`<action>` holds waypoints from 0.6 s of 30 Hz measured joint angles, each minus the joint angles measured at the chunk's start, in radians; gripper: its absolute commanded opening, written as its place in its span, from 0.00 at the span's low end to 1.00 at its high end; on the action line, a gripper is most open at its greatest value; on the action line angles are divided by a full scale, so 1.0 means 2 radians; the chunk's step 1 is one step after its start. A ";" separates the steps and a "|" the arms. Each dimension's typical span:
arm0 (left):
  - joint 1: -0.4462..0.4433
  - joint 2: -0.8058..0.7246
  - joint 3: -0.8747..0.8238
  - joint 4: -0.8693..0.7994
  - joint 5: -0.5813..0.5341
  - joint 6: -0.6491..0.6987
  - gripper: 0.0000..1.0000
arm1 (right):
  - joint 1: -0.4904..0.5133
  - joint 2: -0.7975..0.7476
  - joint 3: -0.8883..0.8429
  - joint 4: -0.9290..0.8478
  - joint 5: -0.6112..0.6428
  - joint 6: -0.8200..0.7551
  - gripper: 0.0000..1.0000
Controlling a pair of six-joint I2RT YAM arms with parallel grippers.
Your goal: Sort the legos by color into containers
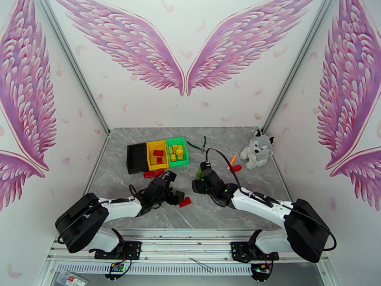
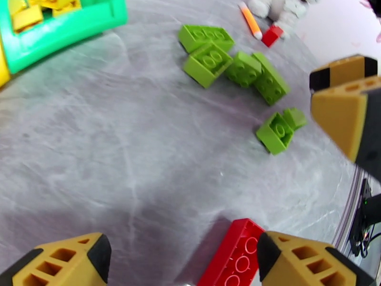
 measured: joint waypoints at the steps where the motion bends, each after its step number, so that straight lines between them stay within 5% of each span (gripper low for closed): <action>1: -0.005 0.007 0.000 0.000 -0.001 0.001 0.84 | 0.000 -0.005 -0.004 -0.001 0.001 0.002 0.70; 13: -0.088 0.060 0.035 -0.010 -0.047 0.022 0.75 | 0.000 -0.064 -0.041 -0.011 0.007 0.024 0.70; 18: -0.112 0.078 0.065 -0.044 -0.106 0.032 0.62 | 0.000 -0.092 -0.056 -0.018 0.013 0.027 0.70</action>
